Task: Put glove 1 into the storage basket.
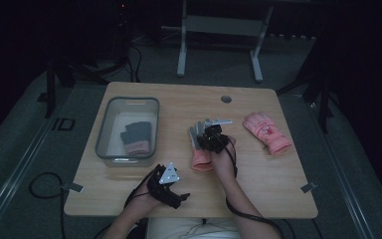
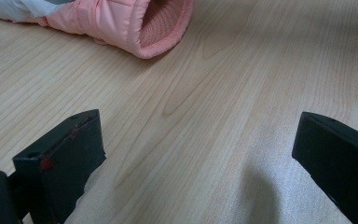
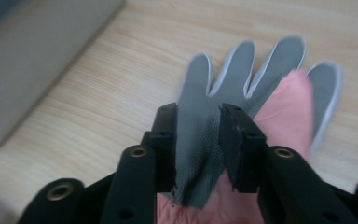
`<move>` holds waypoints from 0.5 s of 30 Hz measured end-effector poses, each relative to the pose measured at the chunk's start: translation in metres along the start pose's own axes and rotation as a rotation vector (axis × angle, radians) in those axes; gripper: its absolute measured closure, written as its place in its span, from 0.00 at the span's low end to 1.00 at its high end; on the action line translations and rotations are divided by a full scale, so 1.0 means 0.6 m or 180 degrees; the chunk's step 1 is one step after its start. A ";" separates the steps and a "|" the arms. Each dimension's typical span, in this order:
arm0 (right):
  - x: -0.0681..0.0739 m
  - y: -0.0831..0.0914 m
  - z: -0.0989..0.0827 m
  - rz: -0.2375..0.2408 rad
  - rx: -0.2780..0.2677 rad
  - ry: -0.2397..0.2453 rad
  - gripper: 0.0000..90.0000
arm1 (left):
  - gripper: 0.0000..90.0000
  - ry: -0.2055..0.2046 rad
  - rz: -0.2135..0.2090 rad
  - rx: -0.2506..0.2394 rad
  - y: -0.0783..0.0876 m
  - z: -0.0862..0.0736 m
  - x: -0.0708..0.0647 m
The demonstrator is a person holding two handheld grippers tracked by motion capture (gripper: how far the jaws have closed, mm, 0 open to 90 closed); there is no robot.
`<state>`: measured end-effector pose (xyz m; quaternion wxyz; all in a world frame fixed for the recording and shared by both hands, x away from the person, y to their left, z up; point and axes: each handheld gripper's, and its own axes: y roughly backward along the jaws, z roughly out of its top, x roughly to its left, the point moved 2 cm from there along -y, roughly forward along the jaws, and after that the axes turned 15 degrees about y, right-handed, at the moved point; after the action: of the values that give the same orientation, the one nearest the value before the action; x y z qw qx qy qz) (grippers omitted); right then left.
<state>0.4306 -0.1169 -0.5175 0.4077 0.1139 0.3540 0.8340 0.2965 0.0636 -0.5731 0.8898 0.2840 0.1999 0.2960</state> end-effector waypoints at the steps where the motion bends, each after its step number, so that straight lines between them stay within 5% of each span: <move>1: 0.000 0.000 0.000 0.0000 0.0000 0.0000 0.74 | 0.02 0.0000 0.0000 0.0000 0.000 0.000 0.000; 5: -0.023 0.051 0.002 -0.0018 -0.0212 0.0079 0.69 | 0.02 -0.0002 -0.0004 0.0011 -0.002 -0.001 0.000; 15: -0.108 0.108 -0.031 -0.0120 -0.0288 0.0115 0.59 | 0.02 0.0000 -0.0031 -0.0008 -0.001 -0.001 0.000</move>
<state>0.4246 -0.2026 -0.4806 0.4216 0.0736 0.3254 0.8432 0.2963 0.0632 -0.5741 0.8916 0.2820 0.2010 0.2919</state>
